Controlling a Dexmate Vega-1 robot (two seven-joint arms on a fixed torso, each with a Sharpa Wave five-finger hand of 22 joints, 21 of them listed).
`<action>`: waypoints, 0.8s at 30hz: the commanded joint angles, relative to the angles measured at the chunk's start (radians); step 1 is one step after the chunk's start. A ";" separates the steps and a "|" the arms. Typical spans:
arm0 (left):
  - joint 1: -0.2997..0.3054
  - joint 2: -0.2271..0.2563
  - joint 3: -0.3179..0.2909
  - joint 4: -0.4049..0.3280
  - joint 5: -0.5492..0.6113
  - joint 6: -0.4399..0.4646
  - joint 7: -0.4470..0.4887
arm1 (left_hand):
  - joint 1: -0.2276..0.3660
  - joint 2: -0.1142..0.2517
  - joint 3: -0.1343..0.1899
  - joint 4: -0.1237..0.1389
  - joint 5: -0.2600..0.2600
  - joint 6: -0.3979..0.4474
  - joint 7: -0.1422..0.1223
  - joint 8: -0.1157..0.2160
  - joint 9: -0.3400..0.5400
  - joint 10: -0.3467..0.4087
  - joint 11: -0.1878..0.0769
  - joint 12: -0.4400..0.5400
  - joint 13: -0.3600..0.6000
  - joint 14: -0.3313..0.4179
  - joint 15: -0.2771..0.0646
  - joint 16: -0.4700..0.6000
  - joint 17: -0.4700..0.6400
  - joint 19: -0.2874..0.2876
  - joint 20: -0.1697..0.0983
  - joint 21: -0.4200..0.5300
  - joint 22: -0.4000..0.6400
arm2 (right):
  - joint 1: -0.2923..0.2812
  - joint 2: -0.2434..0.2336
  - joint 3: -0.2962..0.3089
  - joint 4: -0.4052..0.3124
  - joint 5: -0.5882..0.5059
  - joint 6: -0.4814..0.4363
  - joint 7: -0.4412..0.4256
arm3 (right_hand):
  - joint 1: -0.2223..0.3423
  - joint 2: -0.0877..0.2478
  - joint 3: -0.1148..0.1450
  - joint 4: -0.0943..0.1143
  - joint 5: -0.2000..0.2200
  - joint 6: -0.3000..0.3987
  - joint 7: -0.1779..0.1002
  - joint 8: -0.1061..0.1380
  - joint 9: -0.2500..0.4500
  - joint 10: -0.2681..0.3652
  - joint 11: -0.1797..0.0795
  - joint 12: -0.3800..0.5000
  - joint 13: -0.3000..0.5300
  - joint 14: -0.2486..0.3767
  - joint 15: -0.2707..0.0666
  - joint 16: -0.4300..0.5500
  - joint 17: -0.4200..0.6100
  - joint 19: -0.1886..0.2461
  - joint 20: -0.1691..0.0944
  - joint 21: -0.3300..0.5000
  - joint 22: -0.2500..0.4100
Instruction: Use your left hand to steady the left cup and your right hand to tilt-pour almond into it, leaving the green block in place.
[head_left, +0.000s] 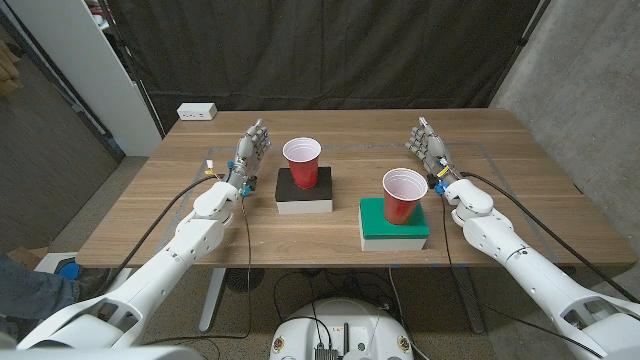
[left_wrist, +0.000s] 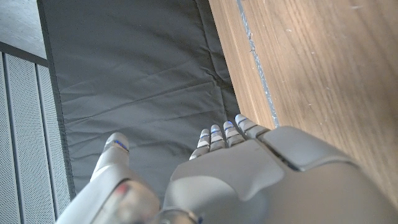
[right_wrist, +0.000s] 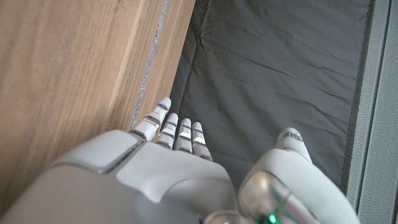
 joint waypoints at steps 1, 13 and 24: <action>0.011 -0.005 -0.009 0.019 0.002 -0.033 0.004 | 0.004 -0.004 0.007 -0.001 0.004 0.014 0.003 0.008 0.005 0.011 -0.005 0.011 0.004 0.011 -0.004 0.007 0.005 0.014 -0.083 0.008 0.001 | -0.007 -0.005 -0.001 -0.021 -0.029 -0.004 -0.040 | 0.005 0.001 0.006 -0.002 0.004 0.005 0.035 0.006 0.004 0.007 0.008 0.008 0.003 0.011 0.005 0.009 0.005 0.014 0.002 0.005 0.004; 0.054 0.018 -0.014 -0.054 0.235 -0.091 0.276 | 0.136 0.015 0.057 -0.037 0.023 0.165 -0.007 0.033 0.006 0.167 -0.034 0.033 0.005 0.180 -0.042 0.025 0.003 0.161 -0.071 0.029 0.000 | -0.052 -0.050 -0.033 -0.149 -0.317 -0.046 -0.352 | 0.115 0.043 0.053 -0.071 -0.002 0.082 0.012 0.030 0.007 0.092 -0.011 0.025 -0.015 0.101 -0.016 0.034 -0.015 0.102 -0.008 0.013 0.004; 0.056 0.121 0.038 -0.192 0.663 0.127 0.578 | 0.270 -0.004 0.091 -0.045 0.041 0.226 -0.036 0.042 0.009 0.228 -0.062 0.031 0.006 0.248 -0.064 0.018 0.002 0.229 -0.063 0.027 -0.001 | -0.053 -0.128 -0.100 -0.269 -0.695 -0.229 -0.566 | 0.214 0.032 0.081 -0.115 0.000 0.101 -0.010 0.036 0.010 0.106 -0.031 0.022 -0.016 0.108 -0.032 0.029 -0.027 0.131 -0.019 0.008 0.003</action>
